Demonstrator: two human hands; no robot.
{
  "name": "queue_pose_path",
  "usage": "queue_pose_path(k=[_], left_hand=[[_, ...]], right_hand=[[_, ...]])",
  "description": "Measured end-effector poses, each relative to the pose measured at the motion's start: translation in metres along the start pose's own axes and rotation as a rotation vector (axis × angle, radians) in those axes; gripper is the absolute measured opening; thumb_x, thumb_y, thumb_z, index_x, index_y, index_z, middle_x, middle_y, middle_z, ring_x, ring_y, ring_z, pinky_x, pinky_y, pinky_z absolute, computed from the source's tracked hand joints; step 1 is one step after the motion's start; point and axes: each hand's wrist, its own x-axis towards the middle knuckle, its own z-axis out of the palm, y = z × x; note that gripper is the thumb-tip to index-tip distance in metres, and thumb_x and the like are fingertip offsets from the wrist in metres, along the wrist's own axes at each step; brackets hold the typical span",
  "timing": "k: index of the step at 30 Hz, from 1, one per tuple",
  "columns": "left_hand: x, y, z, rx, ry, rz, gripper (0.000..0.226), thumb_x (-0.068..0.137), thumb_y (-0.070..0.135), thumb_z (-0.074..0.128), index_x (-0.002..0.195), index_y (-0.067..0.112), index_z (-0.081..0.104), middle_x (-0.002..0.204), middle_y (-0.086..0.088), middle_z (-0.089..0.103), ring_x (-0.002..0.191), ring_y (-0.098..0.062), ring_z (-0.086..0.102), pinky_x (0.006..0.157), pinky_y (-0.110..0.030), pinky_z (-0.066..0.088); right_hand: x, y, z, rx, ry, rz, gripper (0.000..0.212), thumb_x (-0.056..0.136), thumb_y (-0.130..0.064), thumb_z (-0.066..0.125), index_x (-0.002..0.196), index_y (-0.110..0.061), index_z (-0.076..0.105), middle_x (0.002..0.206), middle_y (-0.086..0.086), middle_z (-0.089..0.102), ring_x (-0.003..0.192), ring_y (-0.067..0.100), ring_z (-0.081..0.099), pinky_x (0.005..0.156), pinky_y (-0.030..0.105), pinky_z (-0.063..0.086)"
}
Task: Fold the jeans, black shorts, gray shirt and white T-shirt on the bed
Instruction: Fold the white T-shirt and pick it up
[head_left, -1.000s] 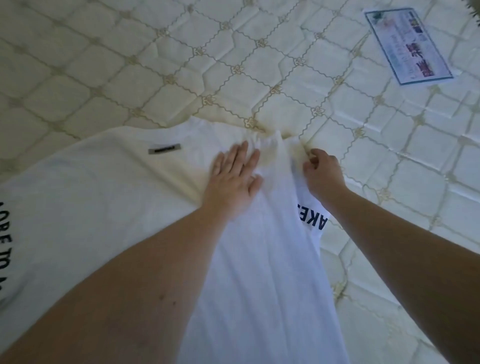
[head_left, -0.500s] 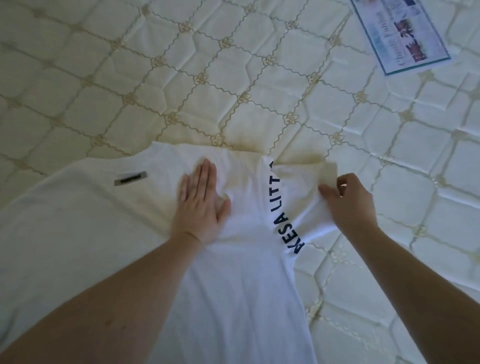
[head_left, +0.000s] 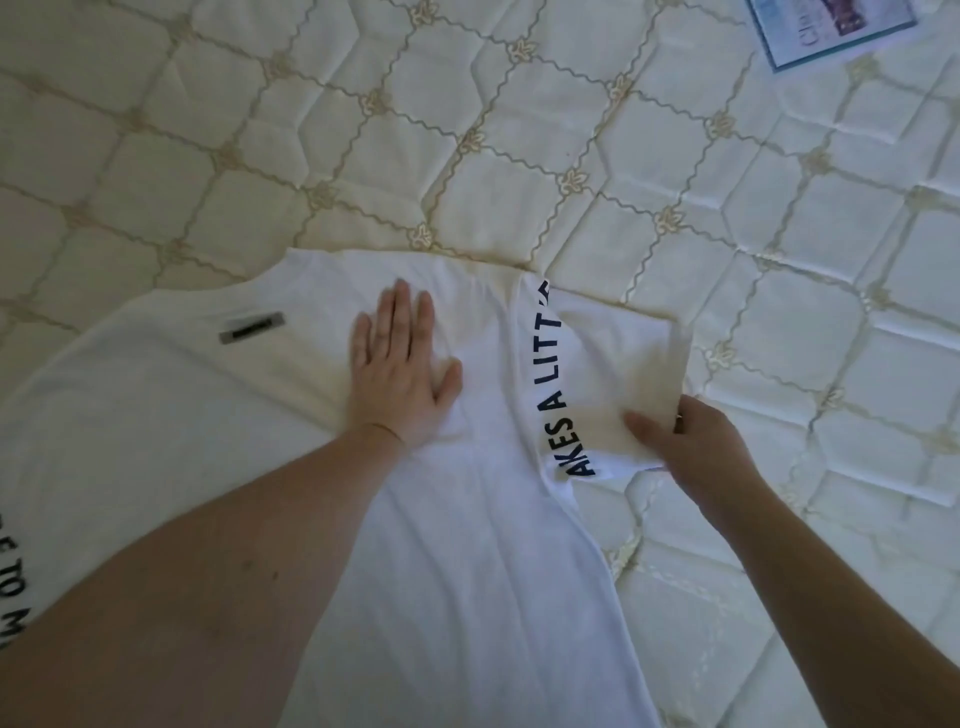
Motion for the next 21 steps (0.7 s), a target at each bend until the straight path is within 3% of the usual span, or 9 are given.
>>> queue_pose_path(k=[3,5,8,11,14,16,18,21], left_hand=[[0.000,0.001,0.000,-0.001,-0.014,0.013,0.077,0.090,0.056,0.027,0.156,0.023,0.003,0.163,-0.016,-0.001,0.151,-0.028,-0.001,0.120,-0.052,0.007],[0.000,0.002,0.000,0.015,-0.021,0.021,0.074,0.090,0.057,0.025,0.154,0.035,-0.003,0.163,-0.018,-0.004,0.151,-0.030,-0.003,0.120,-0.053,0.006],[0.001,0.002,-0.001,0.020,-0.027,0.016,0.073,0.089,0.059,0.024,0.153,0.040,-0.005,0.162,-0.018,-0.006,0.150,-0.030,-0.006,0.120,-0.052,0.003],[0.000,0.002,0.001,0.024,-0.004,0.013,0.072,0.089,0.060,0.023,0.153,0.040,-0.003,0.162,-0.017,-0.006,0.150,-0.029,-0.006,0.120,-0.052,0.003],[0.001,0.001,0.003,0.020,0.012,0.015,0.071,0.089,0.060,0.024,0.154,0.040,0.001,0.163,-0.017,-0.004,0.151,-0.029,-0.005,0.120,-0.052,0.004],[0.001,0.001,0.002,0.021,0.007,0.017,0.071,0.089,0.060,0.024,0.154,0.041,0.001,0.163,-0.016,-0.005,0.151,-0.029,-0.004,0.120,-0.052,0.005],[0.000,0.001,0.001,0.014,0.001,0.025,0.071,0.089,0.059,0.024,0.154,0.040,0.001,0.163,-0.016,-0.004,0.151,-0.028,-0.004,0.120,-0.052,0.005],[0.000,0.001,0.000,-0.019,0.014,0.018,0.077,0.089,0.057,0.025,0.156,0.027,0.002,0.163,-0.014,0.000,0.151,-0.025,0.000,0.120,-0.050,0.005]], right_hand=[[-0.017,0.016,0.005,0.075,0.113,0.037,0.014,0.089,-0.038,0.066,0.097,-0.026,0.066,0.069,-0.010,0.073,0.055,0.012,0.068,0.059,0.033,0.055],[-0.025,0.024,0.011,-0.095,0.102,0.075,0.018,0.091,-0.040,0.061,0.093,-0.022,0.064,0.061,-0.006,0.070,0.050,0.010,0.063,0.057,0.031,0.051],[-0.030,0.024,0.010,-0.453,0.170,0.146,0.035,0.086,-0.057,0.059,0.087,-0.023,0.054,0.069,-0.005,0.063,0.064,0.017,0.059,0.058,0.031,0.044],[-0.029,0.010,-0.002,-0.735,0.132,0.216,0.060,0.078,-0.064,0.066,0.106,-0.016,0.046,0.096,0.005,0.057,0.091,0.032,0.061,0.073,0.038,0.047],[-0.020,-0.015,-0.008,-0.875,0.229,0.031,0.075,0.077,-0.055,0.073,0.130,-0.012,0.041,0.120,0.016,0.052,0.113,0.039,0.053,0.092,0.049,0.044],[-0.010,-0.041,0.000,-0.646,0.301,-0.244,0.067,0.087,-0.049,0.065,0.139,-0.015,0.039,0.131,0.015,0.052,0.120,0.037,0.048,0.099,0.049,0.039],[0.008,-0.067,0.021,-0.452,0.208,-0.430,0.057,0.095,-0.044,0.054,0.144,-0.019,0.038,0.137,0.009,0.051,0.127,0.032,0.044,0.105,0.046,0.033],[0.035,-0.091,0.049,-0.560,0.034,-0.451,0.061,0.095,-0.050,0.051,0.147,-0.021,0.035,0.143,0.006,0.045,0.133,0.030,0.038,0.109,0.044,0.028]])
